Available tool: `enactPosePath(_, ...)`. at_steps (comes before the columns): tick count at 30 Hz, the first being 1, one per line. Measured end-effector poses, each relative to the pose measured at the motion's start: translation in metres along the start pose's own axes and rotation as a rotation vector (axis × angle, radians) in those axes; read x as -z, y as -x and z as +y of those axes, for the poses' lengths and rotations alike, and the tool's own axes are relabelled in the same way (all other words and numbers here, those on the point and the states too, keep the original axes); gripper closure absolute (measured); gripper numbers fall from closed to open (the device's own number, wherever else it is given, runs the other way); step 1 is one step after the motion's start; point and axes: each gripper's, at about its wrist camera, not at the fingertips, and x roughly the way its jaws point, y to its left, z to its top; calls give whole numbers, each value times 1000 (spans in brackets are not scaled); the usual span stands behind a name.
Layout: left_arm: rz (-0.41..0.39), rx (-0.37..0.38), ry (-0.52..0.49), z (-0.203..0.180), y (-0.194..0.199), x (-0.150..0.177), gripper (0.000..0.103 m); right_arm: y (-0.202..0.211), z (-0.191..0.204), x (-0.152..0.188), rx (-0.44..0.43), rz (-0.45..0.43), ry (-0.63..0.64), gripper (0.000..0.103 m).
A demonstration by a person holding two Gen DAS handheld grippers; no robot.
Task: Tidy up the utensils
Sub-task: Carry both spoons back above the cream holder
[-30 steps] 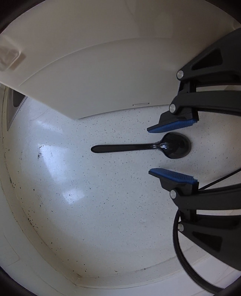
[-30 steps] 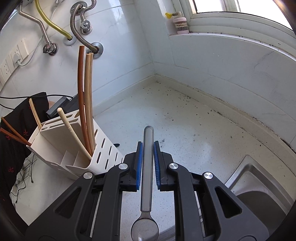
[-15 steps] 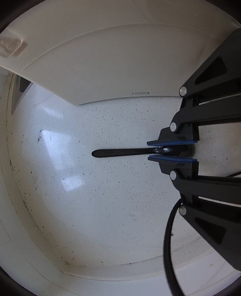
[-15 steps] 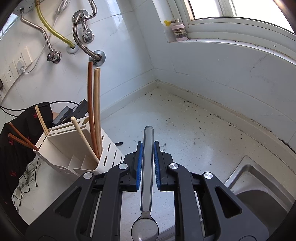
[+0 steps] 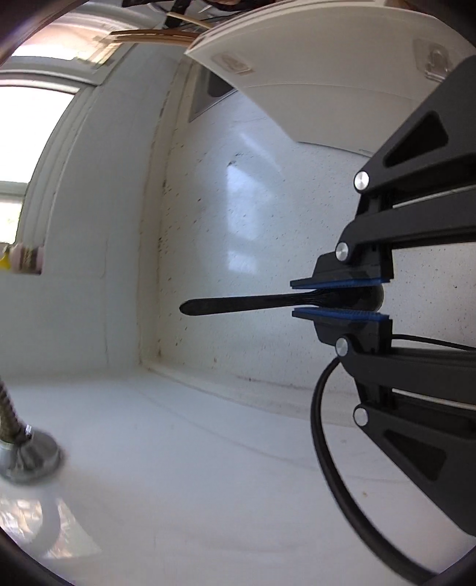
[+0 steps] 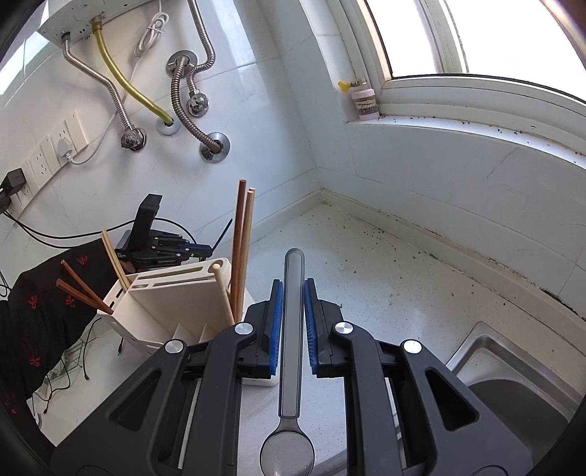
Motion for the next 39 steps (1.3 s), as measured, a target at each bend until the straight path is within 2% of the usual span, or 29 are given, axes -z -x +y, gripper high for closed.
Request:
enactPosePath(3, -101, -40, 93, 11, 27, 3, 94, 11, 7, 0, -4, -24, 2, 92)
enactPosePath(7, -197, -117, 158, 5, 55, 3, 94, 30, 18, 3, -13, -59, 7, 92)
enactPosePath(10, -249, -127, 184, -5, 75, 11, 94, 43, 27, 5, -21, -84, 14, 92)
enactPosePath(14, -281, -132, 170, -28, 94, 25, 94, 61, 43, 11, -48, -122, 45, 92)
enactPosePath(17, -291, -153, 183, -36, 110, 42, 94, 72, 54, 17, -102, -151, 63, 92)
enactPosePath(23, -329, -183, 245, -51, 140, 79, 94, 79, 72, 31, -162, -152, 77, 92)
enactPosePath(27, -329, -205, 275, -71, 154, 113, 94, 82, 83, 36, -185, -155, 76, 92)
enactPosePath(31, -368, -210, 296, -94, 170, 138, 94, 81, 91, 38, -176, -183, 100, 92)
enactPosePath(35, -442, -205, 290, -115, 191, 144, 94, 72, 95, 33, -170, -217, 112, 92)
enactPosePath(39, -519, -187, 273, -134, 205, 136, 94, 59, 95, 25, -170, -245, 103, 92)
